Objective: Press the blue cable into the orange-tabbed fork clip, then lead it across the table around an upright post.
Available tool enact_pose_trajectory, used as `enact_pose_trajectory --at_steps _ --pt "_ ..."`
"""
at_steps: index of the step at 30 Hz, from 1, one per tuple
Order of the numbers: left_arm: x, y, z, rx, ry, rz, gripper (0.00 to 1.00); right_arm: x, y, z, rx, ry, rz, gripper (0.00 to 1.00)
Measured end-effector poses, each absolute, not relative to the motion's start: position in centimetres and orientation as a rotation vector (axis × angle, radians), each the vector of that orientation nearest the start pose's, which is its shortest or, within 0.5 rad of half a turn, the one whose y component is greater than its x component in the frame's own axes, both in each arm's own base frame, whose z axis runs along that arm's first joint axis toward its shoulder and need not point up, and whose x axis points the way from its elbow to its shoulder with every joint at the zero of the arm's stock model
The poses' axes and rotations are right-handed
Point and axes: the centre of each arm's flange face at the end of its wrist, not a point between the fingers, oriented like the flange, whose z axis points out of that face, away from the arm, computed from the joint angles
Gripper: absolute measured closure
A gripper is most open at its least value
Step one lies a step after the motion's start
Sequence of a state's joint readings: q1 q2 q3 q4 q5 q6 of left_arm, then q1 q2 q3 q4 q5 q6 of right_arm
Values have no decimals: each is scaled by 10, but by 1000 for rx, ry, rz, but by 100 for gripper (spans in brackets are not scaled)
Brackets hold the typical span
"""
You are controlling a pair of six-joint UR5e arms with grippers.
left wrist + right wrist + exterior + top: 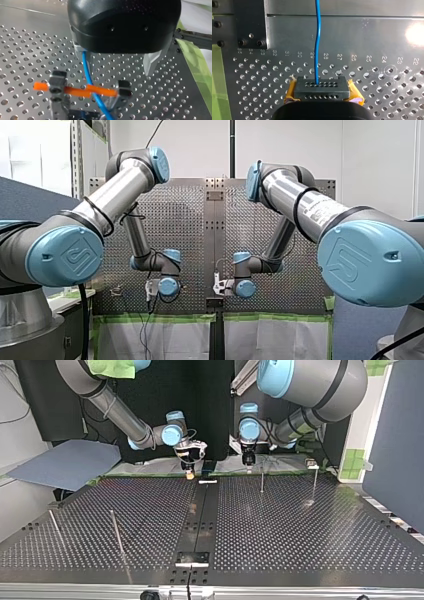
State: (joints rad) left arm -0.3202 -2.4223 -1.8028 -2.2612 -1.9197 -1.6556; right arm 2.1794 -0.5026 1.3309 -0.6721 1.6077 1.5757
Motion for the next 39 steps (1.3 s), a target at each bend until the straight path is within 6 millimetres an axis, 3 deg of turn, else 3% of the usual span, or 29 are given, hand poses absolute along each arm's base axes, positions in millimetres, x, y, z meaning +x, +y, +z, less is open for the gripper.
enact_pose_trajectory --at_steps 10,22,39 --pt "517 -276 -14 -56 1794 62 0 518 -517 -36 1761 -961 1505 100" --pt "518 -291 7 -57 1745 20 0 517 -518 -36 1759 -961 1505 100" --pt "516 -289 7 -67 1746 69 0 517 -518 -36 1764 -963 1502 100"
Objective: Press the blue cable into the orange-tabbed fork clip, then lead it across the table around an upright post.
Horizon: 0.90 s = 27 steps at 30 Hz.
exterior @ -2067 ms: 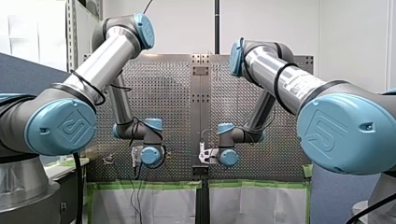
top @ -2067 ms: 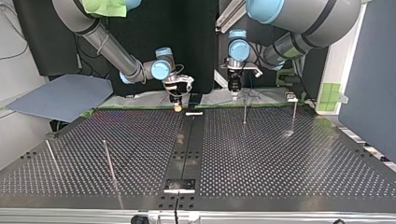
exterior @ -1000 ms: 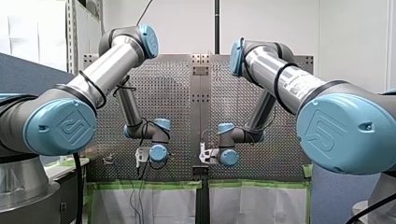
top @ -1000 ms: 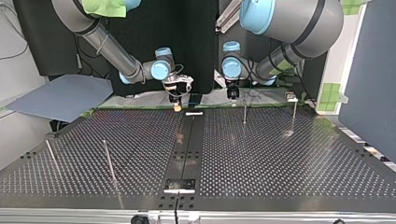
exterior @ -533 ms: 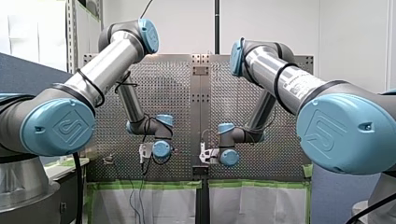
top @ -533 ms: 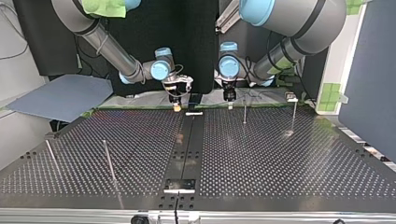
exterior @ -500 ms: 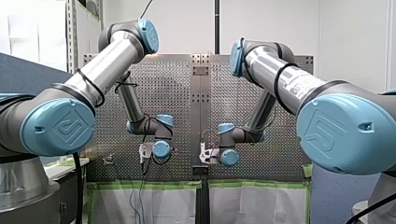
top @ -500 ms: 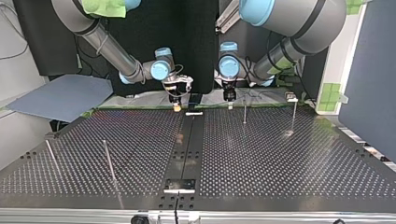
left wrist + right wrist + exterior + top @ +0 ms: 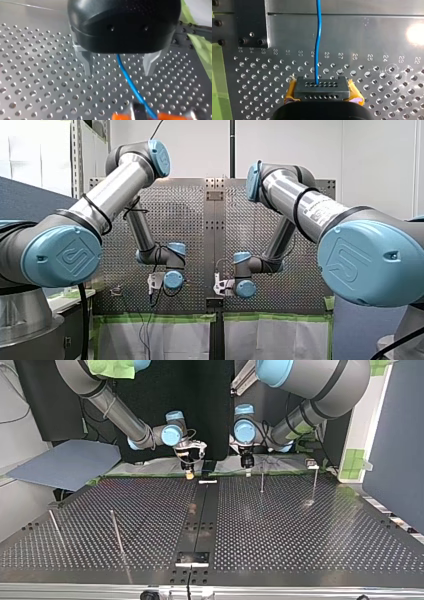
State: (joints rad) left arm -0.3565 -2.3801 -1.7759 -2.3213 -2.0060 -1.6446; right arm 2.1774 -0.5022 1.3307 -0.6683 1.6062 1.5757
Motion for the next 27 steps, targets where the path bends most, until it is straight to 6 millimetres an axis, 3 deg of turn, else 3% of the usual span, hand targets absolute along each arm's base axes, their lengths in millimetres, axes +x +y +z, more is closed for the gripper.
enact_pose_trajectory --at_steps 18,20,21,22,23,24,26,27 --pt "514 -293 9 -58 1731 89 0 517 -517 -37 1771 -964 1497 100" --pt "514 -292 9 -61 1730 110 16 517 -517 -37 1771 -964 1496 100" --pt "514 -291 9 -62 1730 120 16 517 -517 -37 1771 -964 1496 100" --pt "513 -291 9 -62 1729 131 27 517 -517 -37 1771 -964 1496 100" --pt "513 -291 9 -61 1728 137 45 517 -517 -37 1771 -964 1496 100" --pt "513 -291 9 -58 1727 142 45 517 -517 -37 1771 -964 1496 100" --pt "513 -293 9 -50 1723 150 75 517 -517 -37 1771 -964 1496 100" --pt "512 -294 10 -46 1721 153 75 517 -517 -37 1772 -964 1496 100"
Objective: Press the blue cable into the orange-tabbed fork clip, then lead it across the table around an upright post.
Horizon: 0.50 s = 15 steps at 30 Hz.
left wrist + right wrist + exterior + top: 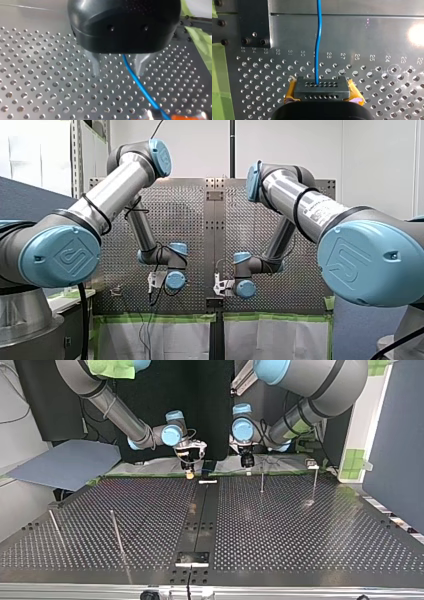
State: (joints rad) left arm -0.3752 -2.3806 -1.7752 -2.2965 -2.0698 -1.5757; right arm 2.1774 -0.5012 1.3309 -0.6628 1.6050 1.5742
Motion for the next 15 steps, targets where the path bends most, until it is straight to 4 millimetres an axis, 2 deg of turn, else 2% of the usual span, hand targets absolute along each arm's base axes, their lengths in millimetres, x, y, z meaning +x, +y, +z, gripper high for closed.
enact_pose_trajectory --at_steps 1,15 --pt "512 -295 10 -40 1719 157 100 517 -517 -37 1772 -964 1496 100" --pt "509 -299 11 -29 1711 182 100 516 -516 -38 1775 -965 1494 100"
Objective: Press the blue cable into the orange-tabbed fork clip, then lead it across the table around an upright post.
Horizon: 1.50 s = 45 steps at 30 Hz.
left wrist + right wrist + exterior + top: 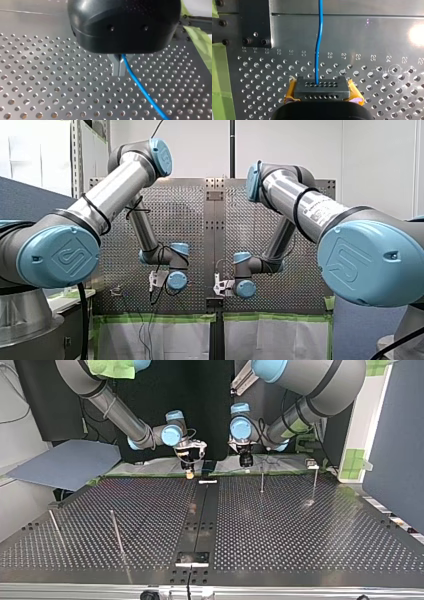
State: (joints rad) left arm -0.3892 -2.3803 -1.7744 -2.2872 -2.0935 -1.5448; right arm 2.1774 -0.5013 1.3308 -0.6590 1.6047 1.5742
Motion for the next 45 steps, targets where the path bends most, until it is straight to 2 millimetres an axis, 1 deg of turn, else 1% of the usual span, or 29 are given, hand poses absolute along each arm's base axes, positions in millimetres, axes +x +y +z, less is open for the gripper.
enact_pose_trajectory --at_steps 5,11,14,21,29,35,39,41,45 --pt "509 -301 12 -29 1710 182 100 517 -516 -37 1775 -965 1493 100" --pt "510 -311 18 -12 1720 182 100 515 -518 -36 1776 -964 1484 100" --pt "509 -316 25 -9 1719 181 100 516 -519 -29 1773 -960 1482 100" --pt "502 -329 51 -7 1707 168 100 516 -523 3 1762 -963 1473 100" --pt "495 -345 90 -3 1676 129 100 518 -523 38 1762 -961 1473 100" --pt "492 -351 119 8 1655 103 100 522 -520 72 1762 -955 1481 100" --pt "491 -356 139 17 1631 82 100 525 -519 99 1741 -942 1505 100" --pt "491 -360 152 18 1614 69 100 526 -519 110 1729 -934 1517 100" --pt "492 -368 179 14 1585 47 100 527 -519 140 1693 -917 1547 100"
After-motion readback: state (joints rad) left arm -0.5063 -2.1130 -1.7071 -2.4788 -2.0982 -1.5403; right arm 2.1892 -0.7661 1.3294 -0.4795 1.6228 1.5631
